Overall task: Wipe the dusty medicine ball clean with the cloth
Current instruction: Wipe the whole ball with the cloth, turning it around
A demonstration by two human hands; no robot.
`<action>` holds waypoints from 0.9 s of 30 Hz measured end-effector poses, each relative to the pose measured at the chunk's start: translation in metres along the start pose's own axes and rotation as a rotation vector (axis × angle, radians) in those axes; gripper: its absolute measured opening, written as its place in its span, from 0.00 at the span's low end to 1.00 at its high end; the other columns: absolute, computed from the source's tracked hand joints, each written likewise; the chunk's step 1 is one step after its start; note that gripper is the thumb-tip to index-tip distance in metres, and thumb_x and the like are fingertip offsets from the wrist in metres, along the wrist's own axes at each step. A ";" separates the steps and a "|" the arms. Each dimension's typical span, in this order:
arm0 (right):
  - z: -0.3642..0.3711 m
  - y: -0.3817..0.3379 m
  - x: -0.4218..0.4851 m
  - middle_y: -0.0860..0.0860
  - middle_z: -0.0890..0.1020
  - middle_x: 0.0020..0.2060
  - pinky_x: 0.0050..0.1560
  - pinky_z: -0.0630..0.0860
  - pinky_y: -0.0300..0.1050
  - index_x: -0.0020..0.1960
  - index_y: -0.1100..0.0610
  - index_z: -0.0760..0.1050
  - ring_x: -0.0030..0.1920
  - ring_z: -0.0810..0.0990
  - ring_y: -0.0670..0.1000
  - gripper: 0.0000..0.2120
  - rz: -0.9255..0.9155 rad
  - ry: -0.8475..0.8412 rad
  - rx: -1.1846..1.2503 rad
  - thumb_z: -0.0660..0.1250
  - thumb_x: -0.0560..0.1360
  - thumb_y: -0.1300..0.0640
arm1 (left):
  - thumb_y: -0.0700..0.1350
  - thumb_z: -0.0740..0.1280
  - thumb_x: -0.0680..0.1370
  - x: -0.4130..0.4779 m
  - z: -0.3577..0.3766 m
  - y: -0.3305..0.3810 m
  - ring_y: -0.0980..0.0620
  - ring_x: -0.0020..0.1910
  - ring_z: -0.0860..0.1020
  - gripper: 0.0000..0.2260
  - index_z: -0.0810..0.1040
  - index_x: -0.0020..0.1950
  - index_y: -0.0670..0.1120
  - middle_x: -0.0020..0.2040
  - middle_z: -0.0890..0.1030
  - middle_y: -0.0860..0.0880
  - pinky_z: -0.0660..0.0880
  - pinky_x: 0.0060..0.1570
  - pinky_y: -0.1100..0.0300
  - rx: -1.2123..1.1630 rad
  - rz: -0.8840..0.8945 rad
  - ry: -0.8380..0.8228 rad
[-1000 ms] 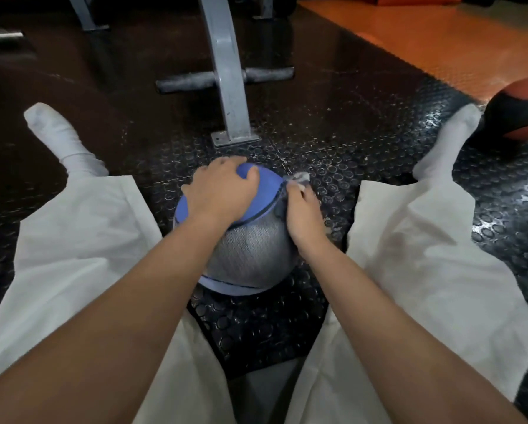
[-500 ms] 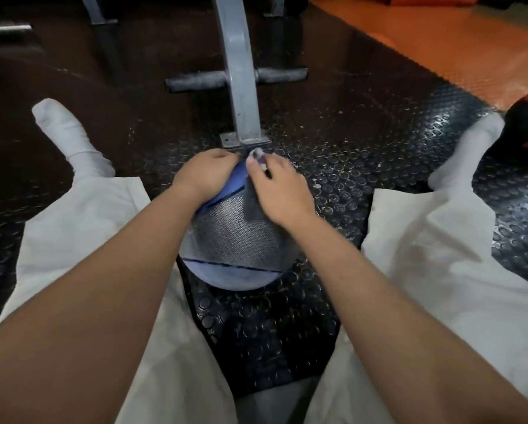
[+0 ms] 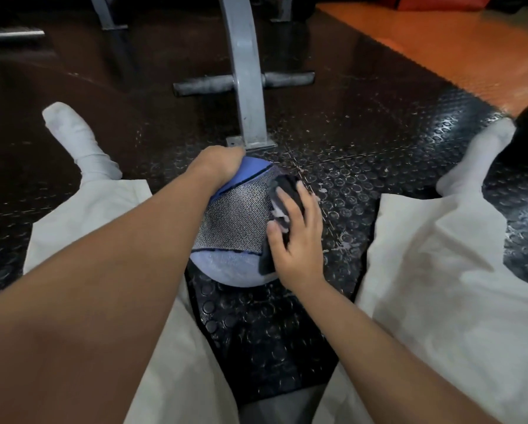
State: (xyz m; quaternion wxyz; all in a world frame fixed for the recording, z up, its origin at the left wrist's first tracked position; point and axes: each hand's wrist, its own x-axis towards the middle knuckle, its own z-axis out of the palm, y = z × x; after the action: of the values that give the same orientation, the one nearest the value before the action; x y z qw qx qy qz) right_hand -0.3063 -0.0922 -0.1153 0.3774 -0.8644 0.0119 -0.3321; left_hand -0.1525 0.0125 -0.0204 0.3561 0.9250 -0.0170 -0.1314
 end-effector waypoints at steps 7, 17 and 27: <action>0.008 0.050 -0.006 0.52 0.74 0.67 0.68 0.65 0.47 0.69 0.51 0.68 0.64 0.73 0.49 0.26 0.956 0.053 0.822 0.52 0.77 0.38 | 0.70 0.50 0.73 -0.021 0.011 0.014 0.43 0.72 0.67 0.33 0.72 0.71 0.54 0.75 0.68 0.47 0.63 0.70 0.50 0.183 0.159 -0.057; -0.018 -0.043 0.007 0.50 0.56 0.76 0.73 0.52 0.57 0.74 0.43 0.62 0.75 0.52 0.56 0.27 0.449 -0.014 -0.069 0.47 0.77 0.38 | 0.57 0.53 0.82 -0.036 0.028 0.025 0.44 0.72 0.67 0.20 0.71 0.72 0.55 0.74 0.68 0.50 0.64 0.70 0.47 0.333 0.290 0.033; -0.015 0.009 0.126 0.57 0.77 0.63 0.61 0.69 0.52 0.62 0.54 0.76 0.61 0.74 0.57 0.22 0.599 -0.414 0.034 0.52 0.80 0.44 | 0.51 0.44 0.75 -0.034 0.037 0.024 0.38 0.64 0.73 0.27 0.75 0.66 0.47 0.67 0.75 0.46 0.71 0.63 0.42 0.492 0.323 0.090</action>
State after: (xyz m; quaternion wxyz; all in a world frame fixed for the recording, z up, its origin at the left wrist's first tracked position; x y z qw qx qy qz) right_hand -0.2149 -0.1425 -0.0432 0.4668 -0.8650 0.1823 -0.0249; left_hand -0.1937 -0.0252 -0.0233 0.1378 0.9738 -0.1796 -0.0237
